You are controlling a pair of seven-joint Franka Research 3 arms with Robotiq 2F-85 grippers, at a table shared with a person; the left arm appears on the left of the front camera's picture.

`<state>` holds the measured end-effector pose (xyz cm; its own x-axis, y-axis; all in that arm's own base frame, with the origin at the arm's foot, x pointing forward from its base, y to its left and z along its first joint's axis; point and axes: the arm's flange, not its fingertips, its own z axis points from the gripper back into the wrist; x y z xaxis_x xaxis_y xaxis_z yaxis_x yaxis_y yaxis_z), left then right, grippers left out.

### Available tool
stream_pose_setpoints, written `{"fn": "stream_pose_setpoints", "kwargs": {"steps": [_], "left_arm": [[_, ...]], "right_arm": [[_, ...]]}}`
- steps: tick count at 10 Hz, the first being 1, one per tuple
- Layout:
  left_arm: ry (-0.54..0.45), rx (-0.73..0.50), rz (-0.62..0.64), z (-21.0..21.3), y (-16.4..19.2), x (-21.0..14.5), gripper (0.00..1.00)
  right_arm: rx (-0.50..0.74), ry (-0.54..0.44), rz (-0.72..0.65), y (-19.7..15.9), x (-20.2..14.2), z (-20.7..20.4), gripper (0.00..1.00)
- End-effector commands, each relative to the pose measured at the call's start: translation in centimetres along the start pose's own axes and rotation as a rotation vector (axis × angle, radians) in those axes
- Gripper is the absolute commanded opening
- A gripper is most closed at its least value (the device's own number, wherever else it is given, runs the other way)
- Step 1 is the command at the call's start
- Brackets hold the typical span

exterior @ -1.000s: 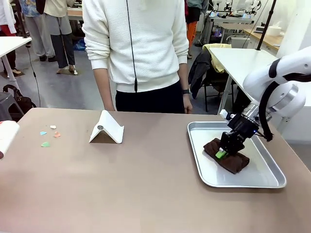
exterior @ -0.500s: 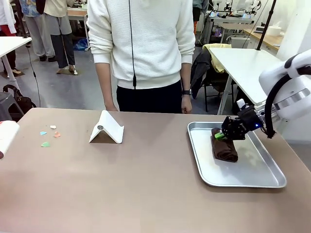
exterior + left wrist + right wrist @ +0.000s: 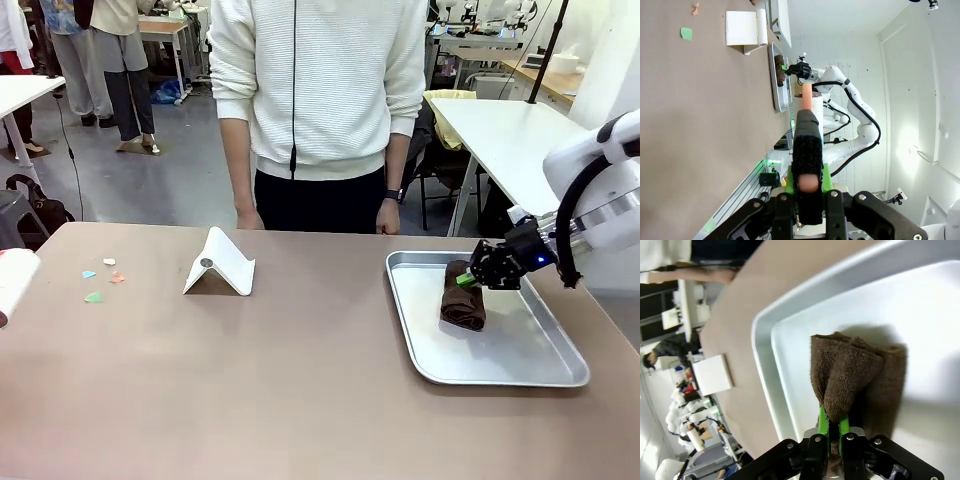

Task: Clean the surface of the table.
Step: If a person points to the right, clean the right side of the table with your right hand, and if they point to the left, clean the left side with your left hand.

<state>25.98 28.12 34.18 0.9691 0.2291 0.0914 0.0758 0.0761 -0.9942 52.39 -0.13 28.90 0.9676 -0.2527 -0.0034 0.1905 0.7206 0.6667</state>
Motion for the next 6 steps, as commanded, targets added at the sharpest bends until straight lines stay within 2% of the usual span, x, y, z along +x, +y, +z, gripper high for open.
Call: {"fn": "stream_pose_setpoints", "kwargs": {"steps": [1,2,4,6], "left_arm": [[0.006,0.003,-0.005,0.0,-0.5,-0.2,0.0],[0.006,0.003,-0.005,0.0,-0.5,-0.2,0.0],[0.006,0.003,-0.005,0.0,-0.5,-0.2,0.0],[0.006,0.003,-0.005,0.0,-0.5,-0.2,0.0]], "right_arm": [[-0.125,0.027,0.024,-0.1,-0.6,1.0,0.08],[-0.186,0.05,0.044,-0.6,-1.0,1.6,0.08],[-0.248,0.003,0.085,-1.1,-1.5,3.2,0.08],[-0.243,0.021,0.128,-1.3,-3.0,5.7,0.08]]}}
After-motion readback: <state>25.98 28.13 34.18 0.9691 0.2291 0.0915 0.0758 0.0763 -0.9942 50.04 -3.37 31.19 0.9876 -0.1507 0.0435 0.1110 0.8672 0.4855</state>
